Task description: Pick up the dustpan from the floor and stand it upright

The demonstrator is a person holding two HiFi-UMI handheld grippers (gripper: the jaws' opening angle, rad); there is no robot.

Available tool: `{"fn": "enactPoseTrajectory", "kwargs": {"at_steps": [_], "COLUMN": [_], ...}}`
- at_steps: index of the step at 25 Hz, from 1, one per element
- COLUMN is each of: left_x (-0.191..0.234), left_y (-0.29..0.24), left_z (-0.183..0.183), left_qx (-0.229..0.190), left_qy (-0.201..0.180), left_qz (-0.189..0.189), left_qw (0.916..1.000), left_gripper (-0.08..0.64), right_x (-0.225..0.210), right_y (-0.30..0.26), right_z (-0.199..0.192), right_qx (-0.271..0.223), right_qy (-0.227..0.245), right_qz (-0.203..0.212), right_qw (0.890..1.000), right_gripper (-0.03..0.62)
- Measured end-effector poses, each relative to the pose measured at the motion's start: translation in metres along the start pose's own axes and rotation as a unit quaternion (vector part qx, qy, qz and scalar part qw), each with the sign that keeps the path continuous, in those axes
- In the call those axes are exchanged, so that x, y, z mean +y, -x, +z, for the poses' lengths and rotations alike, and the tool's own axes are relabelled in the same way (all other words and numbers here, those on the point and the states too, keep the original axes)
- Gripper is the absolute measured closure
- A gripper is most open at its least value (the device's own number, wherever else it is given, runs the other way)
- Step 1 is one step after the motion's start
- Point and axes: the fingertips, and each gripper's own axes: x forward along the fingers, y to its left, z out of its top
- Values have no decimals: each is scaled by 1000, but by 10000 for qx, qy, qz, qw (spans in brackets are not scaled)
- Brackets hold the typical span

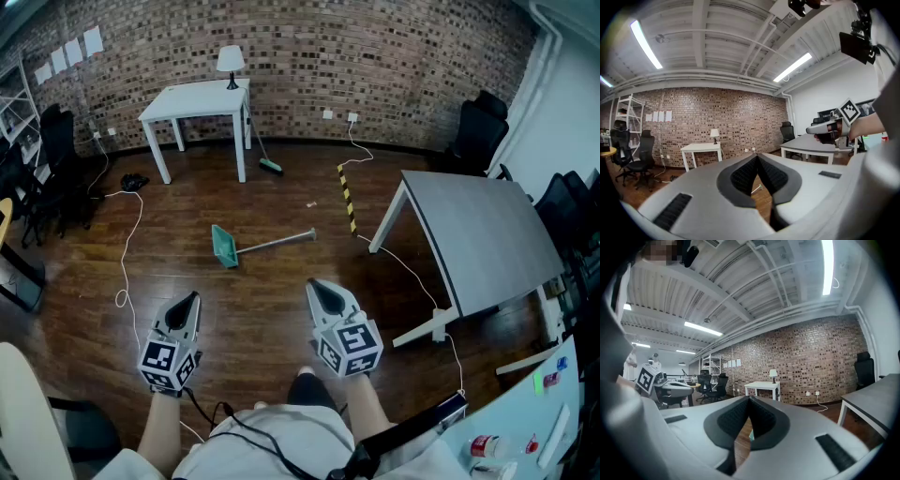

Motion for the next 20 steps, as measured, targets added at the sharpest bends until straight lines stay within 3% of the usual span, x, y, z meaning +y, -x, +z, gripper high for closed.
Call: {"fn": "enactPoseTrajectory", "kwargs": {"at_steps": [9, 20], "left_x": [34, 98], "left_y": [-89, -278], "left_z": [-9, 42], "left_qx": [47, 3], "left_qy": [-169, 4], "left_qz": [-129, 379], "left_qw": [9998, 9993], "left_gripper": [565, 565], "right_x": [-58, -218], "right_y": [-81, -230], "right_z": [-12, 34], "right_qx": [-9, -132], "right_qy": [-140, -176], "right_qz": [-61, 42], "right_qw": [9999, 9997], "right_gripper": [604, 604]}}
